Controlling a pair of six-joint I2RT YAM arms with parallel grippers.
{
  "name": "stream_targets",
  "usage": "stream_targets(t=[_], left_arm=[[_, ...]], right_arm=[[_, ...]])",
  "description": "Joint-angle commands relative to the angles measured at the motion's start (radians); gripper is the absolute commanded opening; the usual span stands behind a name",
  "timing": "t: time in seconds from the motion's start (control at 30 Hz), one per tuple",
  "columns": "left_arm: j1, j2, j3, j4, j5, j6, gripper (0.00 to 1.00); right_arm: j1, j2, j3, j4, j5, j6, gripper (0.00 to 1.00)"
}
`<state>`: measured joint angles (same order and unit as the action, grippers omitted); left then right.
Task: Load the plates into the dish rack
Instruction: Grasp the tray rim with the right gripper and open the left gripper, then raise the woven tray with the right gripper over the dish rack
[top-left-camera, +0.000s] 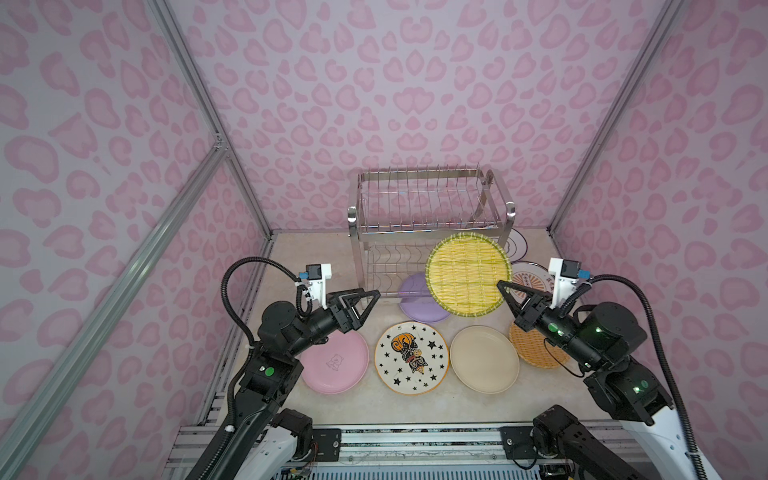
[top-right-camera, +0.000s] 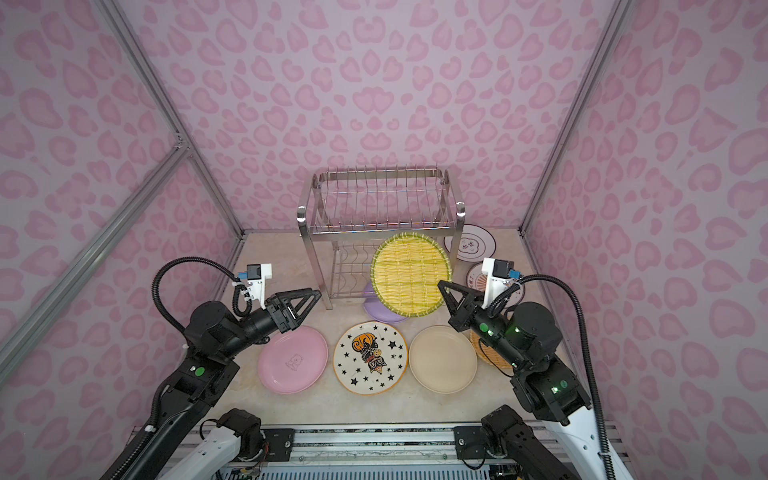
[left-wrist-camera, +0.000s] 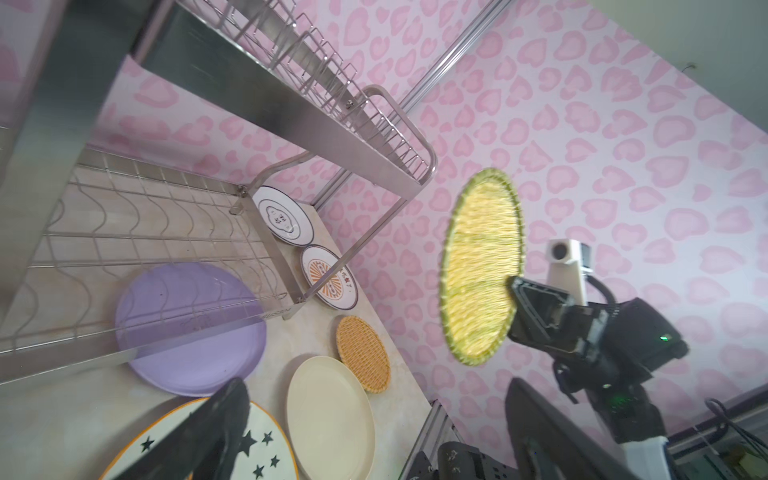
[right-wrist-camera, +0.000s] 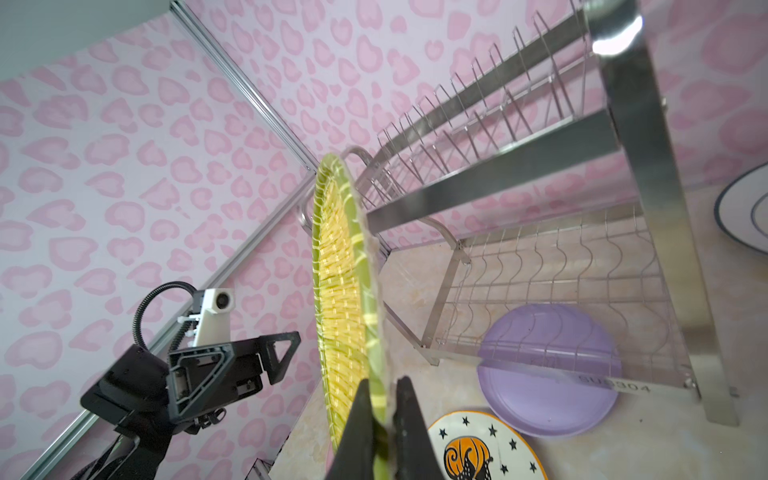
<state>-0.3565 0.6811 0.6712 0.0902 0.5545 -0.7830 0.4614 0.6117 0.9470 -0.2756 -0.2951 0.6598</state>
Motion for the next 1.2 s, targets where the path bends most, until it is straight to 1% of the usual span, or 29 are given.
stream_targets(t=[0.0,0.1,0.2,0.33,0.43,0.5,0.57,0.6,0.73,0.87,0.97,1.17], left_arm=[[0.001,-0.042,0.010,-0.150,-0.068,0.123,0.98],[0.000,-0.086,0.003,-0.188,-0.086,0.159,0.98],[0.001,-0.103,-0.005,-0.216,-0.107,0.180,0.98],[0.001,-0.091,-0.019,-0.228,-0.113,0.191,0.98],[0.000,-0.081,-0.031,-0.228,-0.113,0.192,0.98],[0.000,-0.081,-0.042,-0.225,-0.120,0.191,0.98],[0.001,-0.081,-0.054,-0.224,-0.121,0.191,0.98],[0.001,-0.081,-0.060,-0.221,-0.122,0.191,0.98],[0.001,-0.071,-0.082,-0.215,-0.123,0.187,0.98],[0.001,-0.056,-0.091,-0.204,-0.124,0.177,0.98],[0.000,-0.051,-0.093,-0.199,-0.125,0.170,0.98],[0.000,-0.057,-0.094,-0.198,-0.111,0.165,0.98]], right_arm=[[-0.003,0.027,0.104,-0.052,0.076,-0.064,0.00],[-0.003,0.081,0.200,-0.056,0.098,-0.090,0.00],[-0.003,0.157,0.326,-0.092,0.182,-0.133,0.00],[-0.001,0.311,0.575,-0.164,0.279,-0.201,0.00],[0.007,0.443,0.770,-0.256,0.379,-0.262,0.00],[0.031,0.532,0.894,-0.340,0.502,-0.312,0.00],[0.075,0.643,1.040,-0.445,0.661,-0.377,0.00],[0.096,0.689,1.100,-0.487,0.719,-0.407,0.00],[0.165,0.832,1.287,-0.581,0.897,-0.507,0.00],[0.190,0.980,1.490,-0.676,1.023,-0.578,0.00],[0.197,1.048,1.562,-0.695,1.081,-0.628,0.00],[0.200,1.095,1.548,-0.666,1.141,-0.674,0.00]])
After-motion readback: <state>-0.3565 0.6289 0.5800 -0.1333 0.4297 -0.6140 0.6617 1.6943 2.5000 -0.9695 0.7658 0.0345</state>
